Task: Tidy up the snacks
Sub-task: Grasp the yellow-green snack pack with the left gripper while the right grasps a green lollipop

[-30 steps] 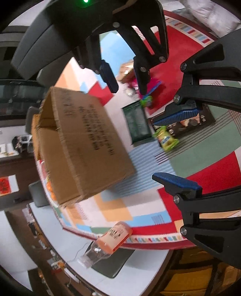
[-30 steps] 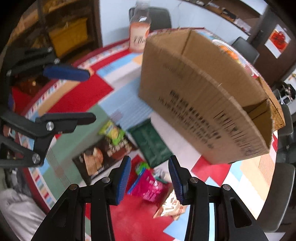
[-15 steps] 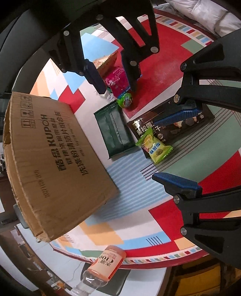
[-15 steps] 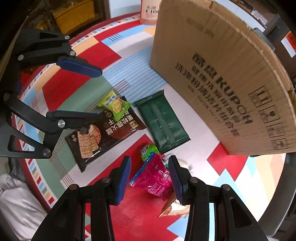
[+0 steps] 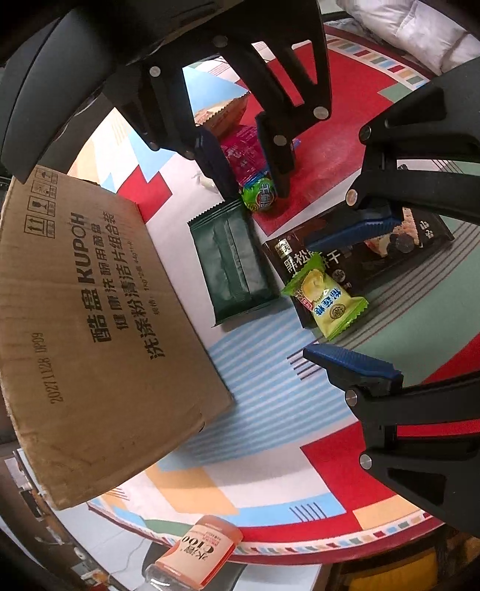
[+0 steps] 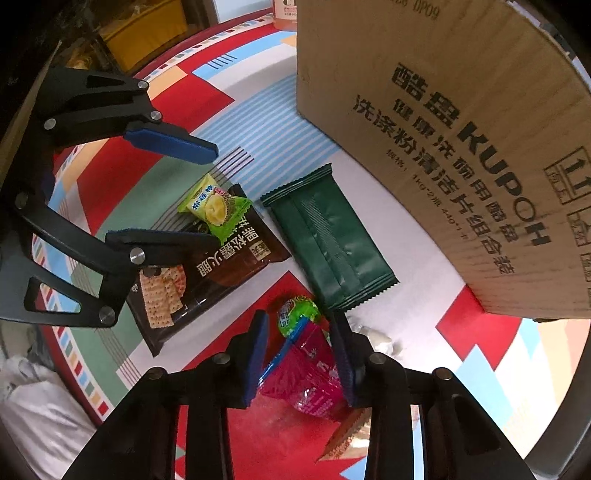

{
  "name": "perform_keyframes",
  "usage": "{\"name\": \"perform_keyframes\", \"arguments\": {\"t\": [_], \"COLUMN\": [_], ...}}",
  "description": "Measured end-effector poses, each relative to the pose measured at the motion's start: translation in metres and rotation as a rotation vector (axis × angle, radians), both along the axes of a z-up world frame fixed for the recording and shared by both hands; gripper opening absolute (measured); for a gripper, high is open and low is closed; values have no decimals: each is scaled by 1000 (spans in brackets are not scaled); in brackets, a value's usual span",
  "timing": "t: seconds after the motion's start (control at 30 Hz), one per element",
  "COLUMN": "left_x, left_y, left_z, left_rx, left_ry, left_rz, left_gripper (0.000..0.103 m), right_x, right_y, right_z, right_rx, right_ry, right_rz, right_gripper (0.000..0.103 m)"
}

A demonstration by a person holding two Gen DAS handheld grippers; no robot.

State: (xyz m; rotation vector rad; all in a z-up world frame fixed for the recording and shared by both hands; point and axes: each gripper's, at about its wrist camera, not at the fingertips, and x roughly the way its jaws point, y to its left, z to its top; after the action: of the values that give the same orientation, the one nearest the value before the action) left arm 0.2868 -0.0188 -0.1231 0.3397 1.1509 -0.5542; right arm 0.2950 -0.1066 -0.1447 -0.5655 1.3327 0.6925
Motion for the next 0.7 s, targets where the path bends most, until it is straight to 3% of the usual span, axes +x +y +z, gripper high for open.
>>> {"name": "perform_keyframes", "arguments": {"t": [0.33,0.47,0.7], "left_x": [3,1,-6], "left_y": [-4,-5,-6], "left_z": [-6,-7,-2], "left_rx": [-39,-52,-78], "left_ry": [20,30,24], "left_rz": [9,10,39], "left_gripper": [43,28,28], "right_x": [12,13,4], "right_y": [8,8,0], "right_z": [-18,-18,-8], "right_rx": [34,55,94], "right_ry": [30,29,1], "right_rz": [-21,-30,-39], "right_gripper": [27,26,26]}}
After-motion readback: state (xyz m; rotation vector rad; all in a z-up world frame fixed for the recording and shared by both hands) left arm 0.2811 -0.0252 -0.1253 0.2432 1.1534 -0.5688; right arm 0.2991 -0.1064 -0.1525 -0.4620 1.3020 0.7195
